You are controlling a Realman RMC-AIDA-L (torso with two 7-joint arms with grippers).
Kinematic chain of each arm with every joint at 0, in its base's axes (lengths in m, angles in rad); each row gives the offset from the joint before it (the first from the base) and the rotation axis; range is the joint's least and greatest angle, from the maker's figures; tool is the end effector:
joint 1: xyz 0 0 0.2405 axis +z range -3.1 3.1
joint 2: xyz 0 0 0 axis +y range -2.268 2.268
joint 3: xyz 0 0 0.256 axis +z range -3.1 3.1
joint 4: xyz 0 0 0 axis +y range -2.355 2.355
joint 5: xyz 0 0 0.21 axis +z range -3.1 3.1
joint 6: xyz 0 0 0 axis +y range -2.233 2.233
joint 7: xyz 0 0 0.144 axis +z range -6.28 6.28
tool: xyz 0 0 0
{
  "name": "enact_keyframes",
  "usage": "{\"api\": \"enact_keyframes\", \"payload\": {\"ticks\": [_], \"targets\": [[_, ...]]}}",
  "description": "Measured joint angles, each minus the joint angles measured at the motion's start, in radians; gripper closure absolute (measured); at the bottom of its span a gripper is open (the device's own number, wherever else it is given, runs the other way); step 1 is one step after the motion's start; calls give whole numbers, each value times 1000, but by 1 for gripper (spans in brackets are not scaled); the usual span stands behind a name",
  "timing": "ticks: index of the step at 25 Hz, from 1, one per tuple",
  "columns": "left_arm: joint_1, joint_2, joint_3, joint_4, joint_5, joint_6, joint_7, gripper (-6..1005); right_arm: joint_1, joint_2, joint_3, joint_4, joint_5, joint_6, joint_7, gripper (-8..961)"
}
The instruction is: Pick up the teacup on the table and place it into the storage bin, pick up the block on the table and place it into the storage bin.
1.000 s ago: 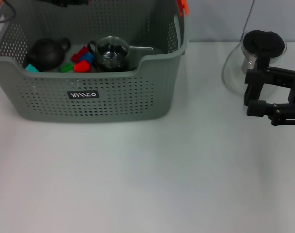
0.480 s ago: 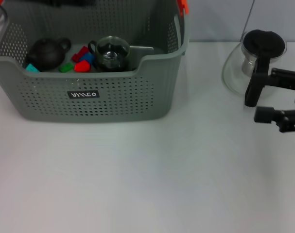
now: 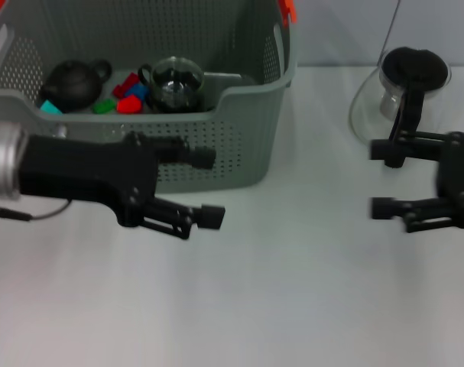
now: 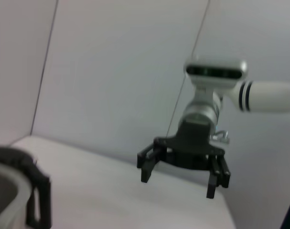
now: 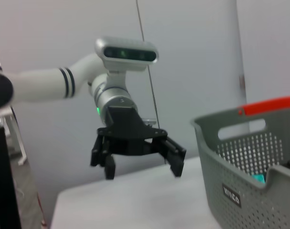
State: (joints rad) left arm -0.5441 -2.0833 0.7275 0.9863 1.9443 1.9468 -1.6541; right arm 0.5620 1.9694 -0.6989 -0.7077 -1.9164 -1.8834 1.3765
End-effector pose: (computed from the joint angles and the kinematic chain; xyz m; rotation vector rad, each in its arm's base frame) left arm -0.1997 0.3106 0.0479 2.9840 0.4739 0.8206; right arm 0.2349 0.3197 0.0552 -2.9184 0.3451 0.8725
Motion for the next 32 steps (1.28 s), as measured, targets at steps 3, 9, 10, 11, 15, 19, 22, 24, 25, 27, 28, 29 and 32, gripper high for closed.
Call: {"api": "enact_keyframes", "payload": {"ticks": [3, 9, 10, 11, 15, 19, 22, 24, 25, 27, 28, 29, 32], "targets": [[1, 7, 8, -101, 47, -77, 87, 32, 47, 58, -8, 8, -94, 100, -57, 8], [-16, 33, 30, -250, 116, -286, 129, 36, 101, 129, -77, 44, -166, 271, -125, 8], [-18, 32, 32, -262, 121, -299, 136, 36, 101, 129, -77, 44, -166, 271, -125, 8], [-18, 30, 33, -268, 124, -306, 142, 36, 110, 129, -95, 73, -164, 301, -138, 8], [-14, 25, 33, -285, 127, -324, 150, 36, 130, 125, -105, 132, -161, 352, -160, 8], [-14, 24, 33, -302, 128, -328, 150, 36, 131, 124, -105, 135, -163, 357, -160, 8], [-14, 19, 34, -305, 129, -328, 150, 36, 131, 124, -105, 132, -163, 357, -159, 8], [-14, 17, 33, -305, 129, -329, 151, 36, 130, 124, -105, 131, -164, 357, -158, 8], [-14, 16, 33, -305, 129, -329, 151, 36, 130, 124, -105, 131, -165, 358, -156, 8], [-14, 16, 33, -305, 129, -331, 151, 36, 130, 123, -105, 131, -166, 359, -157, 8], [-15, 17, 32, -306, 129, -332, 151, 36, 130, 123, -105, 131, -166, 360, -158, 8], [-15, 17, 32, -306, 130, -333, 151, 36, 130, 123, -105, 131, -166, 362, -158, 8], [-17, 18, 33, -306, 130, -339, 151, 36, 130, 123, -108, 136, -168, 375, -160, 8]]}}
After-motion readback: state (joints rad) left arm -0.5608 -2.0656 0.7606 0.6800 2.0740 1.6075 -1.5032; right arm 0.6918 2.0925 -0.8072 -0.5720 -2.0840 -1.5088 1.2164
